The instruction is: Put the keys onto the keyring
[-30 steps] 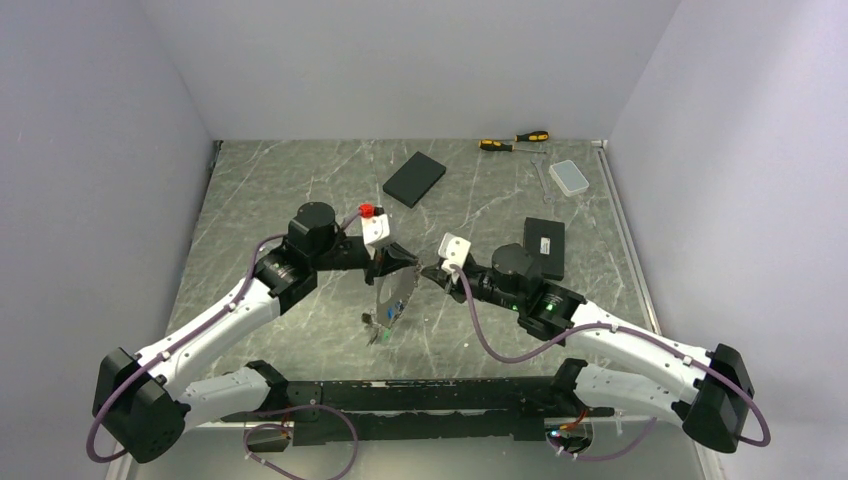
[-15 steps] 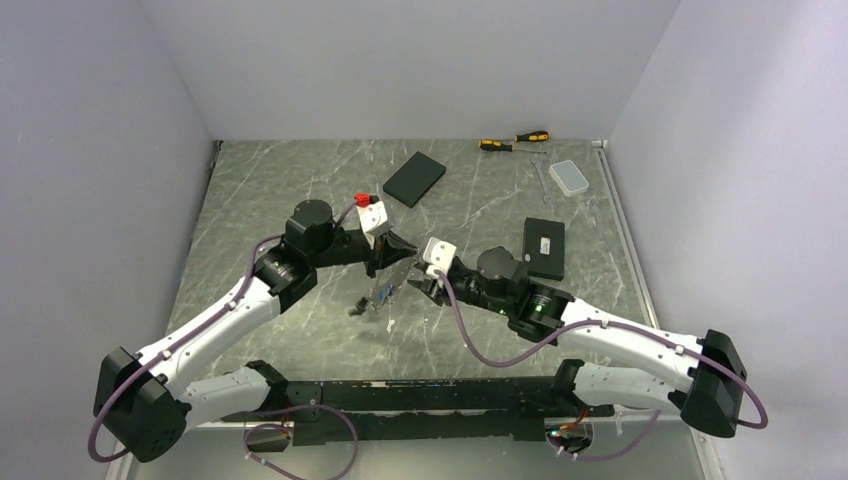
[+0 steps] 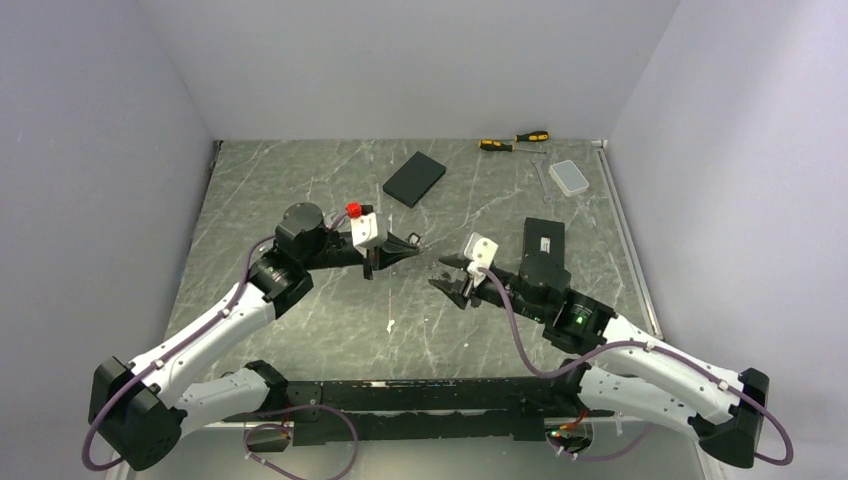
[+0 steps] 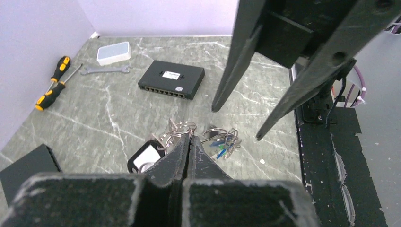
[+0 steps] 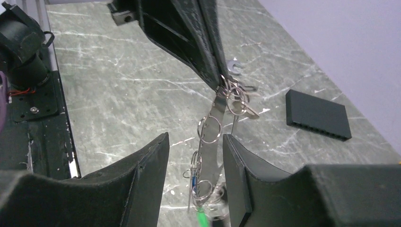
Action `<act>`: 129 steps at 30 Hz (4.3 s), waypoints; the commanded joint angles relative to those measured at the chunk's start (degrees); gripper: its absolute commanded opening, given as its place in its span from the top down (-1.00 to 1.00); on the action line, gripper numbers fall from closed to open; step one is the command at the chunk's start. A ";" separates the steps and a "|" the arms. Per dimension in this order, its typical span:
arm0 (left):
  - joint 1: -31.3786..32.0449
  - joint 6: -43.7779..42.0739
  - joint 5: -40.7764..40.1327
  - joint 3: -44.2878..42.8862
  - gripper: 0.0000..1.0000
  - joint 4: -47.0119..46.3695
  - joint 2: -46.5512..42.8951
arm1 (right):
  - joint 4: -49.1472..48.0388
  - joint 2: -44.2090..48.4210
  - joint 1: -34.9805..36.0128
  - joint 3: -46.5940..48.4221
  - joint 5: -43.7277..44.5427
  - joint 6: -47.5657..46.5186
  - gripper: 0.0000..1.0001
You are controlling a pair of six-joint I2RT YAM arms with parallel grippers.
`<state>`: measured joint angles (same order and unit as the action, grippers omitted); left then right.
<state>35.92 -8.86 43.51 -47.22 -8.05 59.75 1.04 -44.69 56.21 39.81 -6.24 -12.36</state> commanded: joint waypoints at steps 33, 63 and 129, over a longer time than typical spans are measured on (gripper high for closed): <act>-0.15 -8.19 7.09 4.48 1.00 -5.75 -5.70 | -1.55 -7.42 -11.47 6.57 -34.81 5.00 0.36; -0.15 -7.23 7.12 4.76 1.00 -7.40 -6.13 | -5.52 -9.34 -14.20 5.78 -36.44 8.16 -0.30; -2.52 3.22 5.27 11.35 1.00 -24.81 -7.12 | -3.86 -8.95 -10.89 10.11 -22.45 7.07 0.14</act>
<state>33.56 -9.21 50.35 -36.62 -23.92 54.54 2.48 -52.97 45.30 47.37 -27.44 -4.56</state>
